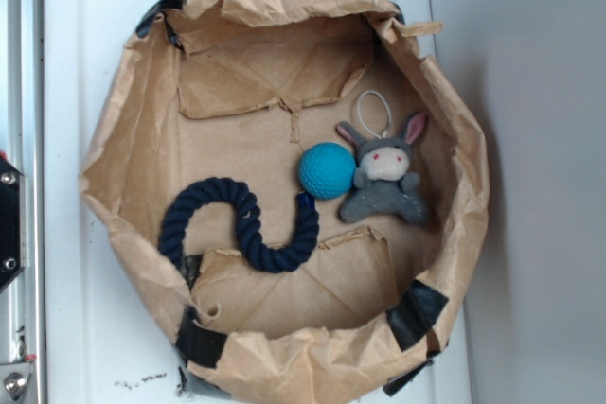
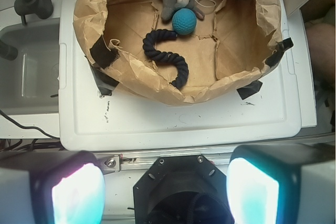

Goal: Grab the gray animal.

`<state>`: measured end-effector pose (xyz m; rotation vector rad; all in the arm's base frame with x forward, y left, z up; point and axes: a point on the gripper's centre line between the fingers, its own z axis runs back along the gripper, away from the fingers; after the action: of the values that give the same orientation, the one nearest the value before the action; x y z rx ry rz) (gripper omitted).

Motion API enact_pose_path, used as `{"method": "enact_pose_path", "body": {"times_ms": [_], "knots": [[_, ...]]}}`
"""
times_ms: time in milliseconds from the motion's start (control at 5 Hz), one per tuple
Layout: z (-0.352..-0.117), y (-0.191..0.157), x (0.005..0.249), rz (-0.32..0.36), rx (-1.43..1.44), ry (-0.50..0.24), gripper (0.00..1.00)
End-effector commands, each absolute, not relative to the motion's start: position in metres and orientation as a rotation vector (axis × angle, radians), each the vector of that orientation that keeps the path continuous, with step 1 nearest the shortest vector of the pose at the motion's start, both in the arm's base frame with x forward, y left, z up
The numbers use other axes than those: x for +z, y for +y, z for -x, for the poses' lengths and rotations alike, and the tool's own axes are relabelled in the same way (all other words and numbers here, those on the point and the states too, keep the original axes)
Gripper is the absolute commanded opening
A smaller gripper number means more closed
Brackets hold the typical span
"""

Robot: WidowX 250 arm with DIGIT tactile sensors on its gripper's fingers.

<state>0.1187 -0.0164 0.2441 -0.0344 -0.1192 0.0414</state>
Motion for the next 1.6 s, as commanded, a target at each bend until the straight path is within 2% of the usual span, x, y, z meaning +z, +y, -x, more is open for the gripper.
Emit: {"method": "enact_pose_path", "body": {"times_ms": [0, 200, 400, 800, 1000, 1200, 1400], "knots": [[-0.119, -0.016, 0.244, 0.034, 0.041, -0.119, 1.0], [-0.153, -0.028, 0.241, 0.048, 0.073, -0.094, 1.0], [-0.179, -0.032, 0.23, 0.05, 0.103, -0.113, 1.0], [-0.245, -0.035, 0.186, 0.063, -0.02, -0.134, 1.0], [-0.295, -0.031, 0.162, 0.075, -0.106, -0.143, 1.0], [-0.316, -0.022, 0.155, 0.091, -0.133, -0.138, 1.0], [-0.316, -0.022, 0.155, 0.091, -0.133, -0.138, 1.0]]}}
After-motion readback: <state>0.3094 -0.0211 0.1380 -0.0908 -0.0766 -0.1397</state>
